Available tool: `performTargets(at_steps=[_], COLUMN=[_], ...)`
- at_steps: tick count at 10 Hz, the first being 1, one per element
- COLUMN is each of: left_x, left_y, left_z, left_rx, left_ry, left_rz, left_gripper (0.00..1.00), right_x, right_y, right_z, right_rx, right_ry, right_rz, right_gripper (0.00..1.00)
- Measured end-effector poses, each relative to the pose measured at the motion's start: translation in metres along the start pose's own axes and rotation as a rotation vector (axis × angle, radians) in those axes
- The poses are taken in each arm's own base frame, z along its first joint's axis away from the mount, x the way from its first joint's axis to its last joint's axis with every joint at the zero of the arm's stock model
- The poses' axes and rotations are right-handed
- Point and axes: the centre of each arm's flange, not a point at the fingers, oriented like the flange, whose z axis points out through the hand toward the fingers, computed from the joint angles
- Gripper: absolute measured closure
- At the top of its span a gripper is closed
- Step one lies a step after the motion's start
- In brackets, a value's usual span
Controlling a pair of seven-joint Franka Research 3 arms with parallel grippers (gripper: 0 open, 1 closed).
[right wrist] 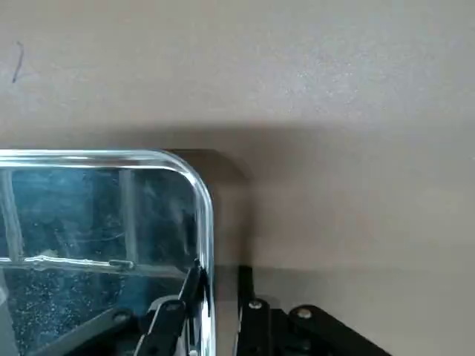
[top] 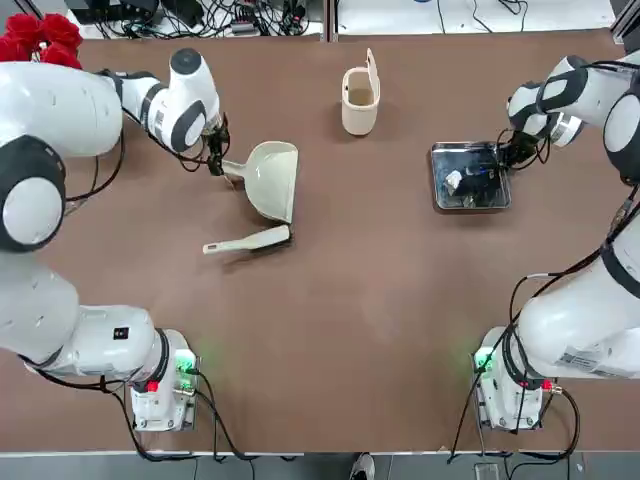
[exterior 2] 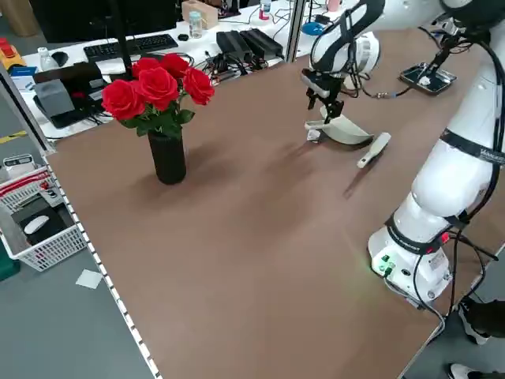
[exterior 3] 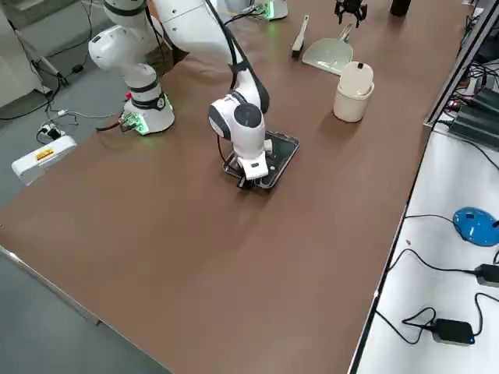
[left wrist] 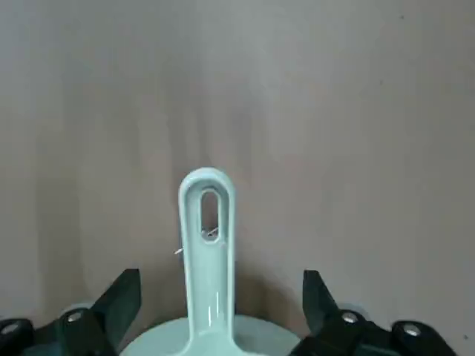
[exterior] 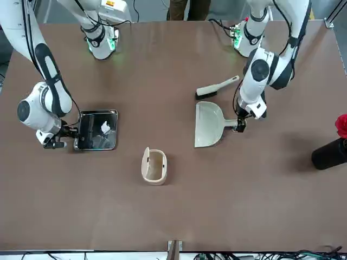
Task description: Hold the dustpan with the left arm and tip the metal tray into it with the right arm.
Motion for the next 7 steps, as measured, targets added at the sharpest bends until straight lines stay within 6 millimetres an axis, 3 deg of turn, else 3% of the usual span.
performTargets(at_steps=[4, 7], left_x=[-0.003, -0.005], left_y=[-0.004, -0.007], left_z=[0.018, 0.029], left_rx=[0.01, 0.021], left_ry=[0.025, 0.042], left_rz=[0.035, 0.038], left_gripper=[0.04, 0.1], right_x=[0.0, 0.008], right_y=[-0.002, -0.003], right_z=[0.0, -0.01], right_rx=[0.007, 0.061], right_ry=[-0.001, -0.045], right_rz=[-0.002, 0.016], right_gripper=[0.9, 0.93])
